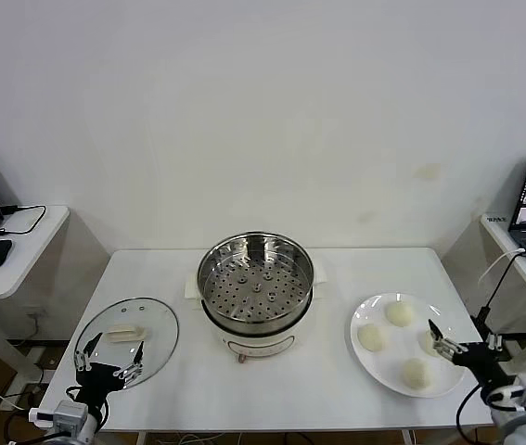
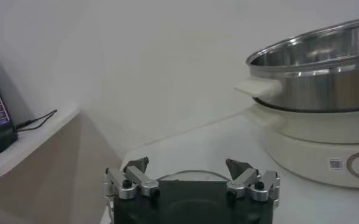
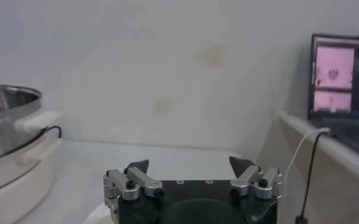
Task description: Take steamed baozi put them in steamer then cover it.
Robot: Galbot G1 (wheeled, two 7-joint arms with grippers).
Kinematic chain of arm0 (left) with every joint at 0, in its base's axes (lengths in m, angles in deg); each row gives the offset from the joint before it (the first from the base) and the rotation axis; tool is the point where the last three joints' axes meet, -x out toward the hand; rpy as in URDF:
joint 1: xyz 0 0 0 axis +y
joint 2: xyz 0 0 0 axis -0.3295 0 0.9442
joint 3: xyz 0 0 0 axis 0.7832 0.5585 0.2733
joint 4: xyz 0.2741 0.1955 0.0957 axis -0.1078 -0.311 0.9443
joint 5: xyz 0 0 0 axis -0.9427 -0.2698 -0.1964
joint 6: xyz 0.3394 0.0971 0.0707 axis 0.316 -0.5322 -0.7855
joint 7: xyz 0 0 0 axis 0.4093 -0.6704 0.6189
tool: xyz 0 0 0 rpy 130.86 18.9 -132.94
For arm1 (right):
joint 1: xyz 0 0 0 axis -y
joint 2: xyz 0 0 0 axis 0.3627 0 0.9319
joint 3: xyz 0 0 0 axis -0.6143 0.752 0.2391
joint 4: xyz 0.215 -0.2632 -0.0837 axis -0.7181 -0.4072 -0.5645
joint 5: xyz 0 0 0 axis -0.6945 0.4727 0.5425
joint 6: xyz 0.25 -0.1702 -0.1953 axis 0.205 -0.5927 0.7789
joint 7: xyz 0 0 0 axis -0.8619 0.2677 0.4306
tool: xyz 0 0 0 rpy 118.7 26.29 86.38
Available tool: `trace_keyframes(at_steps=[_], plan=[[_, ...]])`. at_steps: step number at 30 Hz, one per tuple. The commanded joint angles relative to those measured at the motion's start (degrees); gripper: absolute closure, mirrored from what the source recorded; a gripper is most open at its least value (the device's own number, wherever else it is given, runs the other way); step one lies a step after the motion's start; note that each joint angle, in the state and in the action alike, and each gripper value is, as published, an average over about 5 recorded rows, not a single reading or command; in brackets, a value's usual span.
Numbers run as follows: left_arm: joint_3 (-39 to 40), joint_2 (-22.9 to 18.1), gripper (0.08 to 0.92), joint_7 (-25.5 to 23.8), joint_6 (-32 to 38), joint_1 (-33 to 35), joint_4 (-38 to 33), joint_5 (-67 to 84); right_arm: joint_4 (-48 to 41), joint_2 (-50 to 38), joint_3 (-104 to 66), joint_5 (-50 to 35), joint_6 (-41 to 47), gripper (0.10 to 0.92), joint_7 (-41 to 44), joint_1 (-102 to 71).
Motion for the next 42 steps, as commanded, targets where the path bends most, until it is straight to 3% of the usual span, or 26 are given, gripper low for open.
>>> trace_keyframes(at_steps=[1, 8, 16, 22, 28, 34, 42], plan=[[0.41, -0.2, 0.177, -0.12, -0.12, 0.43, -1.05, -0.46, -3.81, -19.13, -2.96, 14.87, 1.55, 0.203, 16.32, 8.49], [0.22, -0.37, 0.177, -0.42, -0.13, 1.25, -2.47, -0.54, -6.87, -27.48, -1.96, 29.76, 2.83, 0.203, 43.59, 15.74], [0.23, -1.2, 0.177, -0.2, 0.1, 2.43, -4.13, -0.98, -13.2, -35.25, 13.62, 43.01, 2.24, 0.203, 61.66, 33.94], [0.15, -2.12, 0.177, -0.08, 0.51, 3.43, -5.75, -1.83, -21.53, -38.93, 38.38, 45.59, -0.41, 0.203, 64.62, 54.47], [-0.45, -2.81, 0.177, -0.1, 0.42, 3.9, -6.79, -2.03, -30.51, -36.0, 55.48, 46.61, -4.1, 0.203, 63.96, 67.42], [-0.47, -3.29, 0.177, 0.03, 0.51, 4.36, -6.49, -2.17, -39.55, -28.68, 60.1, 48.65, -13.32, 0.203, 62.34, 71.76], [0.15, -4.51, 0.177, 0.03, 0.43, 5.32, -7.44, -2.18, -45.86, -21.24, 58.85, 52.94, -12.93, 0.203, 63.24, 69.44]])
